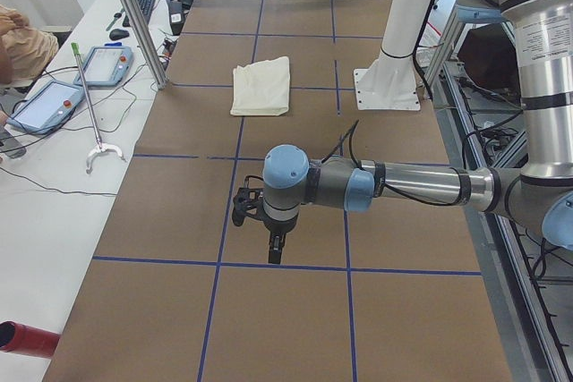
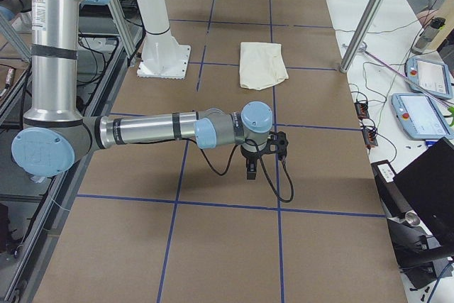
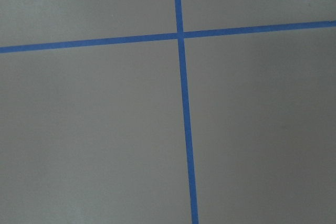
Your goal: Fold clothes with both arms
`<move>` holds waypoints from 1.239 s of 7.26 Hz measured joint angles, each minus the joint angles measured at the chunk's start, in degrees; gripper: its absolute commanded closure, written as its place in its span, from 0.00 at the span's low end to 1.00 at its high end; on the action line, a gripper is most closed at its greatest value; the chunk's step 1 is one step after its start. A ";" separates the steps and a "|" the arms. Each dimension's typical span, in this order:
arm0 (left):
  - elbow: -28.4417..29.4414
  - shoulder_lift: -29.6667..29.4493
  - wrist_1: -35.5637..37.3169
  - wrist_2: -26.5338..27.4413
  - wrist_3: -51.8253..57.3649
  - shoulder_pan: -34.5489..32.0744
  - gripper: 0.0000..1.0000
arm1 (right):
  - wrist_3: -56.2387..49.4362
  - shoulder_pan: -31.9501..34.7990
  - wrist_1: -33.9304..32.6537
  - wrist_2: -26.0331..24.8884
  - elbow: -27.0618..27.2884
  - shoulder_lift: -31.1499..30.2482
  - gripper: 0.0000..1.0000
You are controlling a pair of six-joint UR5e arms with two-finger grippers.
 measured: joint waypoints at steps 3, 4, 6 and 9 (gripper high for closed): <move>-0.47 -0.37 -0.10 1.56 0.06 0.04 0.00 | 0.09 -0.09 0.96 0.06 -1.01 -0.48 0.00; -0.10 -0.49 -0.29 1.64 0.06 0.23 0.00 | 0.11 -0.13 1.07 0.00 -1.39 -0.55 0.00; 0.81 -0.68 -0.29 1.52 0.06 0.66 0.00 | 0.17 -0.17 1.28 -0.08 -1.71 -0.59 0.00; 0.04 -0.77 0.06 1.34 0.06 0.77 0.00 | 0.20 -0.25 1.33 -0.04 -1.65 -0.59 0.00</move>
